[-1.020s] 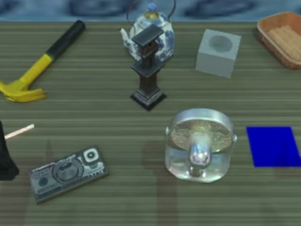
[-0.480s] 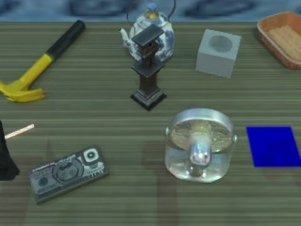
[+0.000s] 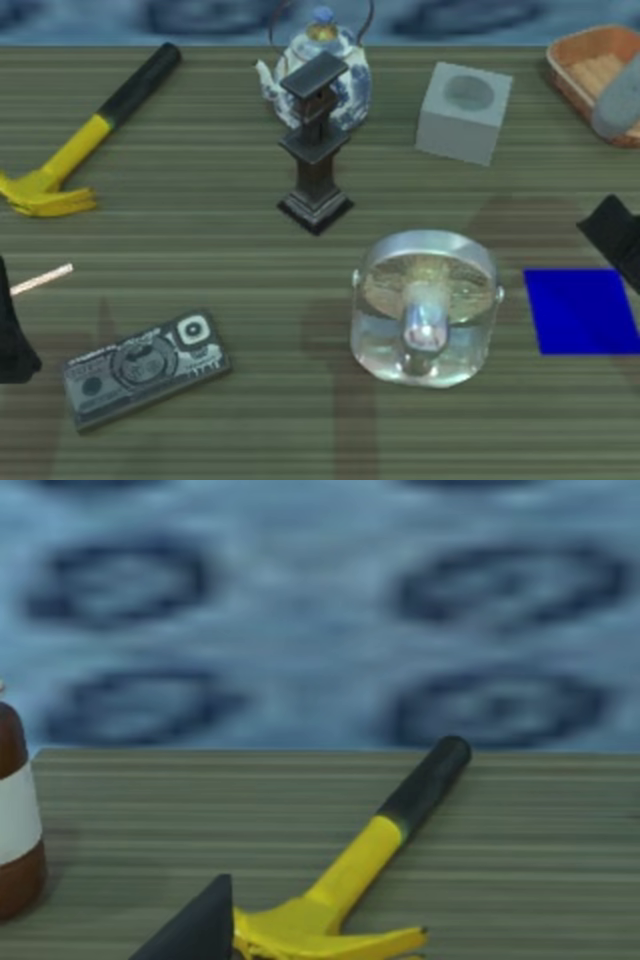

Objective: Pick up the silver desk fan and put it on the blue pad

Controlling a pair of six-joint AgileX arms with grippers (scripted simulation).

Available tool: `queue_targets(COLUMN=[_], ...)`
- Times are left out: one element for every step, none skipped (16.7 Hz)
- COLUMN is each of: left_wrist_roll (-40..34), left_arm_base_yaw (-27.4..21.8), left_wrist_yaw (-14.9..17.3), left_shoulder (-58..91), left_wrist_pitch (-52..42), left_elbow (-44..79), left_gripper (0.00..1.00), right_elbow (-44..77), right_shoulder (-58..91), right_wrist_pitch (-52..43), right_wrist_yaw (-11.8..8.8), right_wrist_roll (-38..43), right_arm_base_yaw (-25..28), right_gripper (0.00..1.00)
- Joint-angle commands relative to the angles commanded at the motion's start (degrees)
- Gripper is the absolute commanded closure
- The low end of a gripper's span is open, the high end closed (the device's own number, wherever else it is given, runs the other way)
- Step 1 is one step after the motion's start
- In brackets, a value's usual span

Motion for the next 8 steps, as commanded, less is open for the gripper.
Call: queue_targets(left_wrist_roll=[0.0,0.0,0.0,0.0,0.0,0.0,0.0,0.0], left_arm_base_yaw=[0.0,0.0,0.0,0.0,0.0,0.0,0.0,0.0], left_wrist_yaw=[0.0,0.0,0.0,0.0,0.0,0.0,0.0,0.0], left_shoulder=[0.0,0.0,0.0,0.0,0.0,0.0,0.0,0.0], left_wrist_pitch=[0.0,0.0,0.0,0.0,0.0,0.0,0.0,0.0], left_elbow=[0.0,0.0,0.0,0.0,0.0,0.0,0.0,0.0], left_gripper=[0.0,0.0,0.0,0.0,0.0,0.0,0.0,0.0], right_elbow=[5.96,11.73,17.26,22.45,27.24,31.58,35.45,38.82], right_shoulder=[5.97,11.76,17.33,22.64,27.58,32.09,36.17,39.81], right_wrist_pitch=[-3.8,-7.53,-11.16,-14.65,-17.94,-21.04,-23.92,-26.57], right_wrist_yaw=[0.0,0.02,0.04,0.05,0.05,0.06,0.08,0.09], right_wrist_roll=[-2.13,-4.2,-6.18,-8.07,-9.85,-11.49,-12.98,-14.3], right_arm_base_yaw=[1.74,3.42,5.02,6.55,7.98,9.3,10.49,11.54], right_gripper=[0.0,0.0,0.0,0.0,0.0,0.0,0.0,0.0])
